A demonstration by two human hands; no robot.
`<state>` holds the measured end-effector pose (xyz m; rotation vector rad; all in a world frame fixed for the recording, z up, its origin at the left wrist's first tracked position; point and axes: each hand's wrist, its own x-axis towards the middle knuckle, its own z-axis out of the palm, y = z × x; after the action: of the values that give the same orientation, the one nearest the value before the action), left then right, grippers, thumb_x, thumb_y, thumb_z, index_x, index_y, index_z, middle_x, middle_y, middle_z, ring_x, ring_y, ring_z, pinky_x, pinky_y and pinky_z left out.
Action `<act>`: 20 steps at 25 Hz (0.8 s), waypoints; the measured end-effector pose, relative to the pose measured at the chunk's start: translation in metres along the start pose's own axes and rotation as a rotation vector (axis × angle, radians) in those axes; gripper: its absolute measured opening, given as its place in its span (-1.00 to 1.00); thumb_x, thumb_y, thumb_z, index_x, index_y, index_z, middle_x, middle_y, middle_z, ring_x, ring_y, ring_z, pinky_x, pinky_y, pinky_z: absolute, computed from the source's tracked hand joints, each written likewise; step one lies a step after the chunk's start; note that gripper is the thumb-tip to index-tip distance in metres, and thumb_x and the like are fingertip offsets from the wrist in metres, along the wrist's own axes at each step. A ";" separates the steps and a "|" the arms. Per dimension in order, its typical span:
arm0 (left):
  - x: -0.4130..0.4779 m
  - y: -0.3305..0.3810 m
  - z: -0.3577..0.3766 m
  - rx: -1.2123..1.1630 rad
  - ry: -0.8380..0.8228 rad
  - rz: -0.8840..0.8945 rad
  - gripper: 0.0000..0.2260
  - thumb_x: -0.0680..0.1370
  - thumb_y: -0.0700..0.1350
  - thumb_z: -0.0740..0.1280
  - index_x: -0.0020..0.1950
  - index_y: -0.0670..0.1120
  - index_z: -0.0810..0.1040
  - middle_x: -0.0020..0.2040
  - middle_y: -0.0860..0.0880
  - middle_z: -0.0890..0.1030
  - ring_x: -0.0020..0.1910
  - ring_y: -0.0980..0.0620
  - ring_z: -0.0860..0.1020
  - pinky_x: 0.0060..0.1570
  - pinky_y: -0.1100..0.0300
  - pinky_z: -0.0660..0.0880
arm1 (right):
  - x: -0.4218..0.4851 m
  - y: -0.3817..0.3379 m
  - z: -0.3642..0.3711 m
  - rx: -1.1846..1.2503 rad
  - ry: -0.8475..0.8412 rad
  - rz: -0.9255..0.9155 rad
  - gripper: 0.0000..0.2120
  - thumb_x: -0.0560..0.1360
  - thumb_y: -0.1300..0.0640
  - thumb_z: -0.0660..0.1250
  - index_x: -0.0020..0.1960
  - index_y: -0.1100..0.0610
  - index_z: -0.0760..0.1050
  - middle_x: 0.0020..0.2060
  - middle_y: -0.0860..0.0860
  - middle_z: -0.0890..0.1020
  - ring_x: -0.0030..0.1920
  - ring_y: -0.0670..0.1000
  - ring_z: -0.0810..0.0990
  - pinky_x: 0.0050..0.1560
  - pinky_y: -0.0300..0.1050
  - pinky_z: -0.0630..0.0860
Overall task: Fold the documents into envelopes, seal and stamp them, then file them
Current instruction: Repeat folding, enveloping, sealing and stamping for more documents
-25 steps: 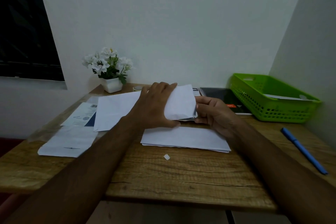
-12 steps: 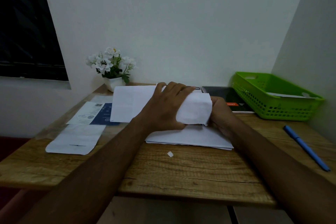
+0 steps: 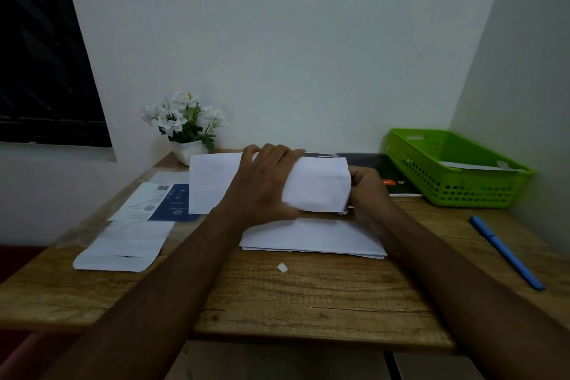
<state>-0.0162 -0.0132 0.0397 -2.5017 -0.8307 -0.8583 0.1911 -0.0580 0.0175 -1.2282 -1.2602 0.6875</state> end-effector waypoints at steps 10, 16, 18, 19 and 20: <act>-0.003 0.002 0.001 0.015 -0.021 -0.009 -0.11 0.25 0.38 0.29 0.46 -0.06 0.24 0.28 -0.03 0.41 0.26 -0.02 0.36 0.29 -0.07 0.15 | -0.004 -0.005 -0.005 0.056 0.033 -0.035 -0.71 0.47 0.38 0.36 -0.09 -0.01 0.66 -0.28 -0.07 0.73 -0.27 -0.09 0.70 -0.38 -0.23 0.58; -0.001 0.004 0.000 0.052 0.016 0.044 -0.14 0.26 0.32 0.34 0.45 -0.06 0.25 0.29 -0.04 0.42 0.28 -0.03 0.36 0.30 -0.09 0.14 | -0.003 -0.003 -0.004 0.021 0.070 -0.086 -0.65 0.45 0.40 0.38 -0.15 -0.07 0.66 -0.30 -0.13 0.72 -0.29 -0.09 0.70 -0.44 -0.25 0.55; -0.001 0.005 -0.002 0.063 0.047 0.068 -0.16 0.26 0.28 0.38 0.44 -0.08 0.29 0.28 -0.06 0.44 0.27 -0.05 0.38 0.30 -0.12 0.14 | -0.003 -0.003 -0.005 0.023 0.064 -0.077 -0.65 0.44 0.41 0.39 -0.12 -0.07 0.67 -0.23 -0.09 0.73 -0.24 -0.07 0.71 -0.40 -0.23 0.56; -0.001 0.005 -0.003 0.069 0.066 0.079 -0.17 0.26 0.26 0.39 0.43 -0.10 0.30 0.27 -0.07 0.45 0.26 -0.06 0.39 0.31 -0.13 0.15 | -0.003 -0.003 -0.007 0.019 0.064 -0.057 -0.65 0.43 0.41 0.39 -0.11 -0.05 0.67 -0.18 -0.03 0.74 -0.21 -0.04 0.71 -0.39 -0.19 0.57; -0.001 0.005 -0.003 0.080 0.083 0.087 -0.18 0.26 0.23 0.41 0.42 -0.11 0.31 0.27 -0.08 0.46 0.25 -0.07 0.40 0.31 -0.14 0.15 | -0.004 -0.004 -0.009 -0.006 0.068 -0.029 -0.68 0.44 0.40 0.39 -0.09 -0.03 0.67 -0.15 0.03 0.74 -0.19 -0.01 0.71 -0.37 -0.14 0.58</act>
<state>-0.0152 -0.0192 0.0404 -2.3969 -0.7094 -0.8760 0.1974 -0.0650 0.0211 -1.2258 -1.2220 0.6165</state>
